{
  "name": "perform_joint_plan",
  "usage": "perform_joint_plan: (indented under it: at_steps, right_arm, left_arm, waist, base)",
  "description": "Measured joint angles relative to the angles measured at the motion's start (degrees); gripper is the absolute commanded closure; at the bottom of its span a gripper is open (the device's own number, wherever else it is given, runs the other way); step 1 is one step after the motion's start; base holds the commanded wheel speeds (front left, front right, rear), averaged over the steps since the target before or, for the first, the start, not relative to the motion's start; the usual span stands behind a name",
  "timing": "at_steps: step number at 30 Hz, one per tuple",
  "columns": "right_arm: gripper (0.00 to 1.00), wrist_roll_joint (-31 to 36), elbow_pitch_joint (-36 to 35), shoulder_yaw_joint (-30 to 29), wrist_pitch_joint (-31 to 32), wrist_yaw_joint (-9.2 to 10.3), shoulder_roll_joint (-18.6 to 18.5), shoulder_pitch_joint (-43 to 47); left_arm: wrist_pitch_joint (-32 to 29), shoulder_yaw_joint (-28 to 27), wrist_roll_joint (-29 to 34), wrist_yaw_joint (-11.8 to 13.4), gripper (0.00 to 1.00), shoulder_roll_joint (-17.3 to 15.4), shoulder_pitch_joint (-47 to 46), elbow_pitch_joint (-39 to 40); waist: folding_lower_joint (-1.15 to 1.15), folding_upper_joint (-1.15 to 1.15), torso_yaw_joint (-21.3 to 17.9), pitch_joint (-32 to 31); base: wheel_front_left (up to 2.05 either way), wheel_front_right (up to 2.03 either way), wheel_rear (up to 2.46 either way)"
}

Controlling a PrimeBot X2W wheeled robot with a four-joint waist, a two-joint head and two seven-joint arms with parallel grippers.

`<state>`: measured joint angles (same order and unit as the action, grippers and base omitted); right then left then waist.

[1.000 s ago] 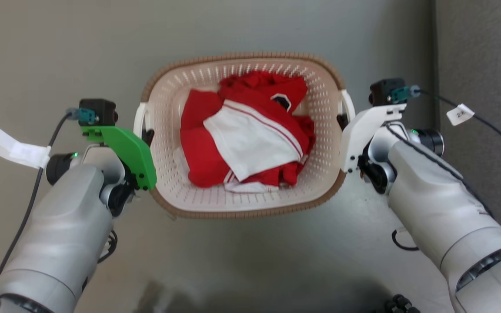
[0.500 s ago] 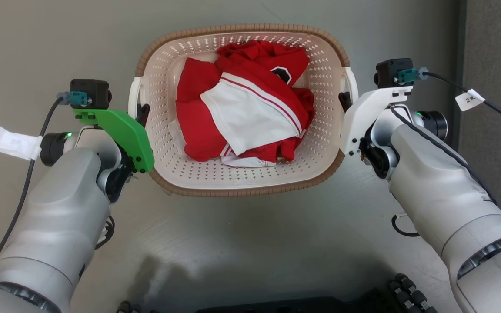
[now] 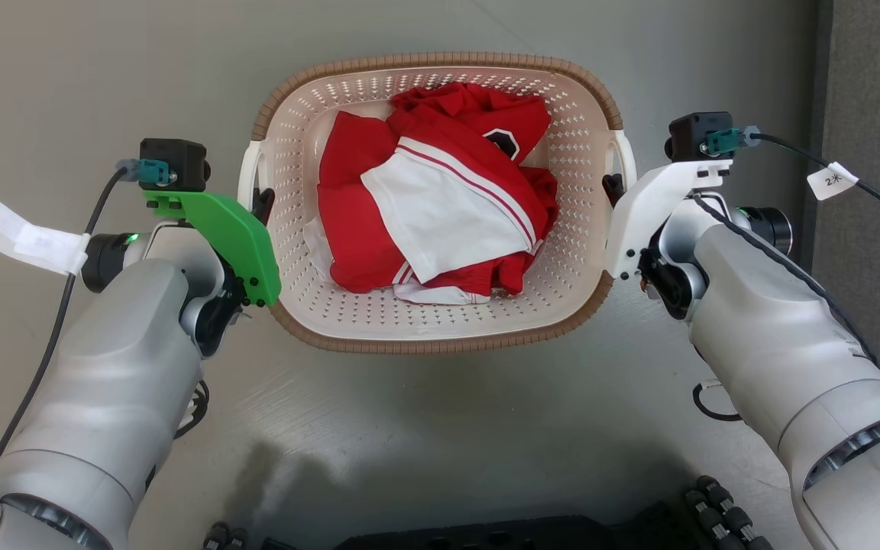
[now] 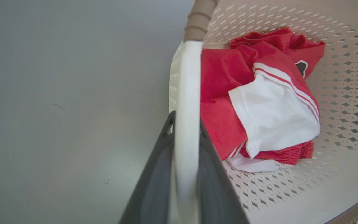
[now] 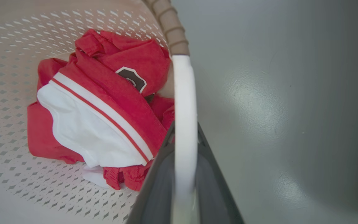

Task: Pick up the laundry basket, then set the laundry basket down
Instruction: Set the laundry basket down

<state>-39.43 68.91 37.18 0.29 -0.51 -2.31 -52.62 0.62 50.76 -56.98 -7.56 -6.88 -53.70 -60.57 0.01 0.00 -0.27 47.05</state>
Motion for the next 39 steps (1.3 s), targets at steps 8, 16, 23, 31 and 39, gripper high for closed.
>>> perform_joint_plan:
  at_steps: [8, 16, 23, 31, 39]
  right_arm:
    - [1.0, 0.03, 0.24, 0.32, -0.08, -0.52, -0.07, -0.02]
    - [1.0, 0.03, 0.63, 0.34, -0.26, -0.96, -0.05, -0.05]
    - [1.0, 0.03, 1.11, 0.37, -0.36, -1.0, -0.1, -0.05]
    - [1.0, 0.02, 1.43, 0.42, -0.6, -1.51, 0.02, -0.09]
    - [1.0, 0.01, 1.82, 0.47, -0.78, -1.96, -0.01, -0.09]
  left_arm:
    - [0.01, 0.98, -0.43, 0.0, 1.0, -0.19, 0.0, 0.2]
    - [0.01, 1.75, -0.79, 0.0, 1.0, -0.24, -0.01, 0.68]
    - [-0.05, 3.2, -1.76, 0.0, 1.0, -0.71, 0.0, 1.69]
    - [-0.01, 3.83, -2.16, 0.01, 1.0, -1.15, 0.0, 1.78]
    - [0.0, 4.95, -2.75, 0.01, 1.0, -1.2, 0.0, 2.05]
  waist:
    - [-0.01, 0.0, 0.09, 0.2]
    - [0.0, 0.0, 0.27, 0.95]
    - [0.0, 0.0, 0.29, 0.76]
    - [-0.01, 0.0, 0.22, 1.21]
    - [-0.01, 0.0, 0.33, 0.95]
  base:
    - [0.0, 0.0, 0.0]
    - [0.0, 0.0, 0.0]
    - [0.0, 0.0, 0.0]
    - [0.0, 0.0, 0.0]
    - [0.0, 0.0, 0.0]
